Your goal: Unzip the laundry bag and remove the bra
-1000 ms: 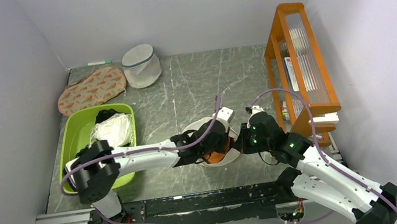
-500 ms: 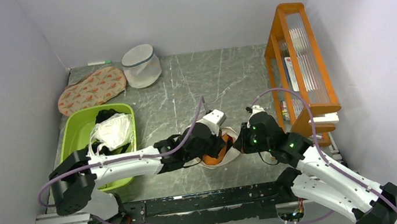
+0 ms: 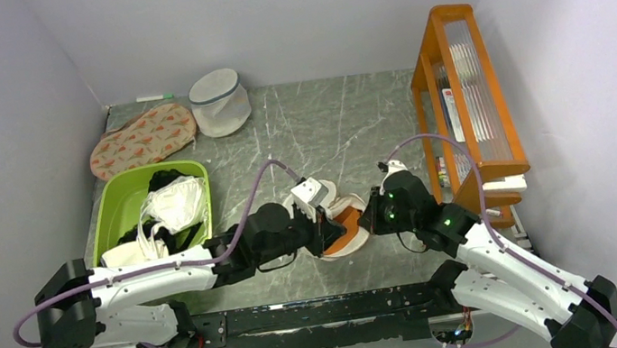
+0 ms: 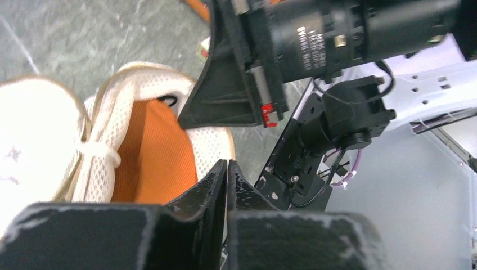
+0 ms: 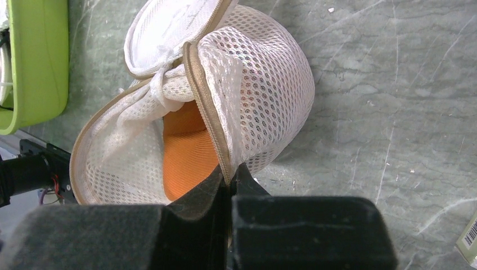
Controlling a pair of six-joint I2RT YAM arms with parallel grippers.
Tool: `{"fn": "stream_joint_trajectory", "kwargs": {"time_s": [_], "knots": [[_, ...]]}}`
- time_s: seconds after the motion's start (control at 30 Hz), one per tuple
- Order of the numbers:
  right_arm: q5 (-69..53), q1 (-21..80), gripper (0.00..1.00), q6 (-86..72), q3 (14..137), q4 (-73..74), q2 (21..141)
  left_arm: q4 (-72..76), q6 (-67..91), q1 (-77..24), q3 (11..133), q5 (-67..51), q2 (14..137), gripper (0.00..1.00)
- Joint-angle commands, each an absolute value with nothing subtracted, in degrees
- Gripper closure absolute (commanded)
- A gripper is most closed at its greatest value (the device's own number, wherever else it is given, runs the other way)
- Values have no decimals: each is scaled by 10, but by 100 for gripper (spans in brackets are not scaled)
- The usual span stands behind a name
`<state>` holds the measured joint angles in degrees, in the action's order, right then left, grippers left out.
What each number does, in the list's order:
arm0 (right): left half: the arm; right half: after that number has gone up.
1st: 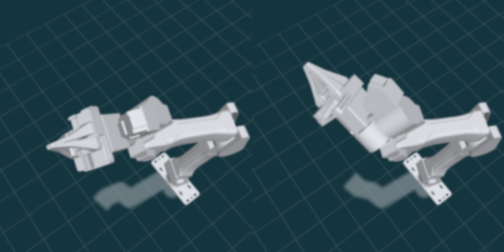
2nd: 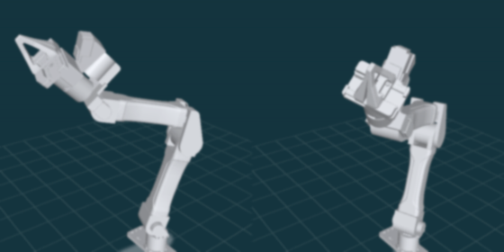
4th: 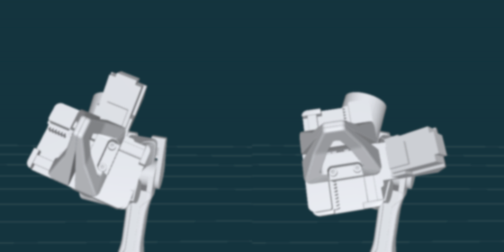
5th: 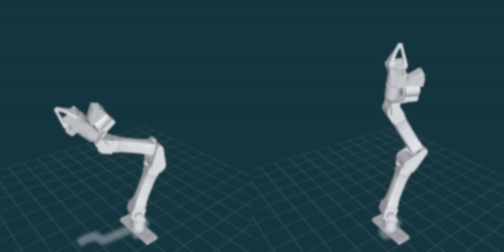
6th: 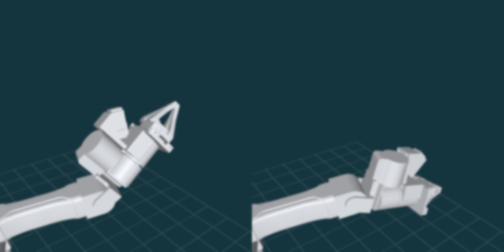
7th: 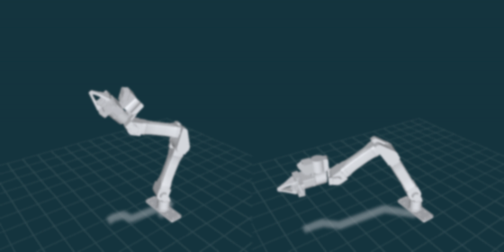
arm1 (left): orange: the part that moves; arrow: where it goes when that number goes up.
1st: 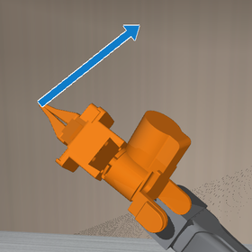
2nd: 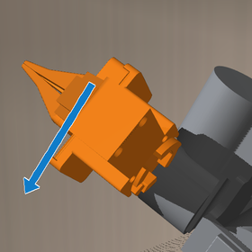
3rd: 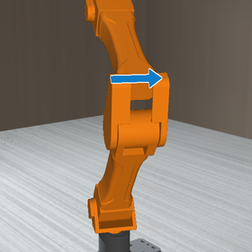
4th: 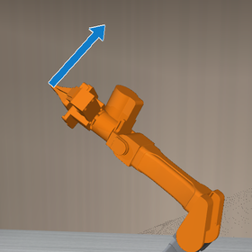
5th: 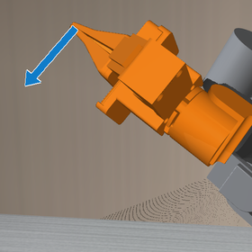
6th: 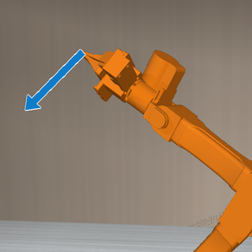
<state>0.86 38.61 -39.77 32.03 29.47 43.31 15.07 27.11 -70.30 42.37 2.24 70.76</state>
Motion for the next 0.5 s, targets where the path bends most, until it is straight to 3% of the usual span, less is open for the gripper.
{"fn": "stream_joint_trajectory", "kwargs": {"time_s": [0.0, 0.1, 0.47], "knots": [[10, 388, 100, -391, 320, 276, 432, 83, 305, -705, 461, 82, 734, 75], [10, 388, 100, -393, 317, 279, 422, 42, 302, -705, 507, 81, 786, 62], [81, 388, 100, -442, 351, 394, 440, 50, 330, -701, 576, 111, 900, 54]]}}
